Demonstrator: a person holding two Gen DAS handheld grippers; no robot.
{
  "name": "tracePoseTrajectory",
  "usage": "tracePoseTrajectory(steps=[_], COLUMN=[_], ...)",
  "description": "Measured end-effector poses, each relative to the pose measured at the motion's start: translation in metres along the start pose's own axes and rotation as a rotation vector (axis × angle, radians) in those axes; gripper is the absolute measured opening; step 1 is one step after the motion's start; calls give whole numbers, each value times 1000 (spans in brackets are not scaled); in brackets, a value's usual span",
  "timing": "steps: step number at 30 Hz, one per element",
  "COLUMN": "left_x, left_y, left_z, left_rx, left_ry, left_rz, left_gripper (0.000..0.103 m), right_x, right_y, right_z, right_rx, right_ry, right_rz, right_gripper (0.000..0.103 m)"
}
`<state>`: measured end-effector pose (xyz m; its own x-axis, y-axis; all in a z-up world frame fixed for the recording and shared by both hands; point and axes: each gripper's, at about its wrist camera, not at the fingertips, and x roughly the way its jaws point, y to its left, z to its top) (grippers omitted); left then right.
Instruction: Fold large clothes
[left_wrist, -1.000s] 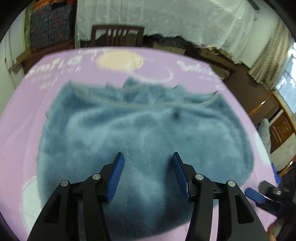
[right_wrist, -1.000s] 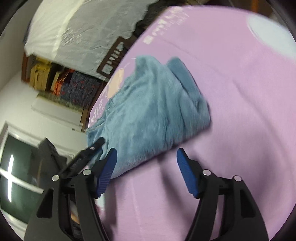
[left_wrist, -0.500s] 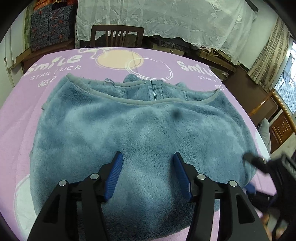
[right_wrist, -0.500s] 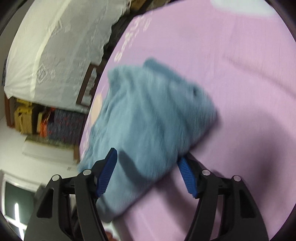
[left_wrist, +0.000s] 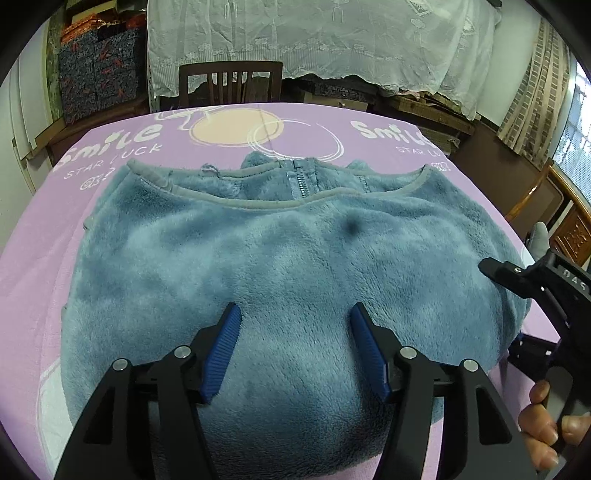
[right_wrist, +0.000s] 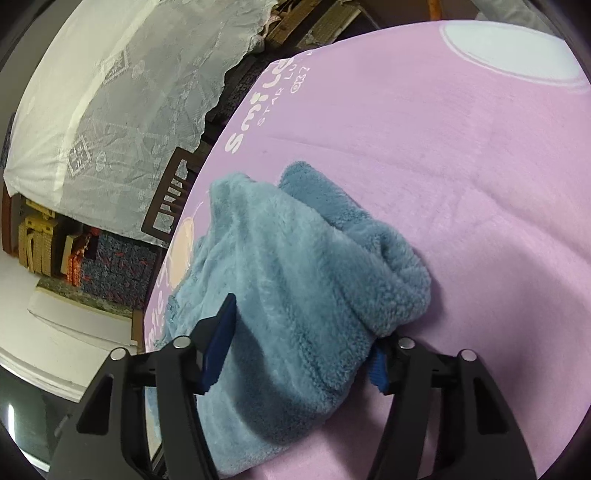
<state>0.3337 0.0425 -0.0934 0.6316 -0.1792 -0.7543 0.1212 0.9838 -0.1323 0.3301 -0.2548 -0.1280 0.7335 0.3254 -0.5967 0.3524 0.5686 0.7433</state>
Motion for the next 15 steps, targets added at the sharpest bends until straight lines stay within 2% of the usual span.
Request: tracePoseTrajectory(steps=[4, 10, 12, 15], left_x=[0, 0, 0, 0], left_y=[-5, -10, -11, -12], left_z=[-2, -4, -4, -4], left_rx=[19, 32, 37, 46], left_ry=[-11, -21, -23, -28], left_rz=[26, 47, 53, 65], left_gripper=[63, 64, 64, 65], right_x=[1, -2, -1, 1], right_y=[-1, -2, 0, 5], right_z=[-2, -5, -3, -2], right_rx=[-61, -113, -122, -147], right_ry=[-10, -15, -2, 33], right_rz=[26, 75, 81, 114], right_gripper=[52, 53, 55, 68])
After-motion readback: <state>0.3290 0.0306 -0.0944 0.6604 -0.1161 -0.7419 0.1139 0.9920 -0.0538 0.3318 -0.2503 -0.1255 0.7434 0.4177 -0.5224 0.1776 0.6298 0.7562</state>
